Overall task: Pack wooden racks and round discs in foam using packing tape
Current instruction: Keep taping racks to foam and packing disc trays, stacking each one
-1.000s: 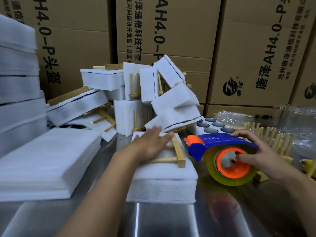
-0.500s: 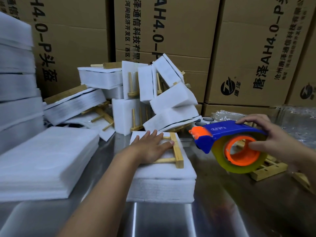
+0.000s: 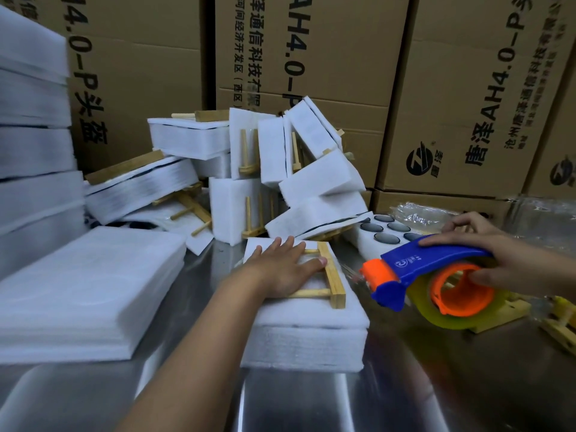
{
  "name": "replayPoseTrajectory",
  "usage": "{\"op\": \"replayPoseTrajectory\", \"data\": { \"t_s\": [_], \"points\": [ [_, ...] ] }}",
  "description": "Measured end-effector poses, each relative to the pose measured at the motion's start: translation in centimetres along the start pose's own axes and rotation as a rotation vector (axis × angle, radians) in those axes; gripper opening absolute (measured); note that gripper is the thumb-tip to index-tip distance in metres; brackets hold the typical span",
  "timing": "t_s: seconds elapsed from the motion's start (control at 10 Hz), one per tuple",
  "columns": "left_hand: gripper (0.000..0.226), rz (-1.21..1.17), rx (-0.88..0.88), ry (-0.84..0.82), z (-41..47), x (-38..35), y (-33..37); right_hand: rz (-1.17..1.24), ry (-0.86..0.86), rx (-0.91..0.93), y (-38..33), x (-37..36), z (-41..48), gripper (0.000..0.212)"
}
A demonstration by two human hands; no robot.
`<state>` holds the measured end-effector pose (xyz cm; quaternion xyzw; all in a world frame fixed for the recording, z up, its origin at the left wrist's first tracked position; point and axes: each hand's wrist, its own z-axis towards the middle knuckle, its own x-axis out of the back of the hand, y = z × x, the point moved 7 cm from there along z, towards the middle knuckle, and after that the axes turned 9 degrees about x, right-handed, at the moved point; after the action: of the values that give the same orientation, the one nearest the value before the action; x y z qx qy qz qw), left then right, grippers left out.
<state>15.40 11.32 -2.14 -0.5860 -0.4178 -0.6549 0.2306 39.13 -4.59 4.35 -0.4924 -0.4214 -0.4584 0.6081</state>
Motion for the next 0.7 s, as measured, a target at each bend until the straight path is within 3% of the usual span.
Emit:
{"op": "replayPoseTrajectory", "data": {
  "t_s": [0.3,0.7],
  "points": [
    [0.071,0.001,0.002,0.027,0.1,0.0,0.0,-0.155,-0.122,0.098,-3.2,-0.7,2.7,0.086],
    [0.069,0.004,0.011,0.053,0.2,0.0,0.2,0.001,-0.231,0.012,-2.4,-1.6,3.8,0.079]
  ]
}}
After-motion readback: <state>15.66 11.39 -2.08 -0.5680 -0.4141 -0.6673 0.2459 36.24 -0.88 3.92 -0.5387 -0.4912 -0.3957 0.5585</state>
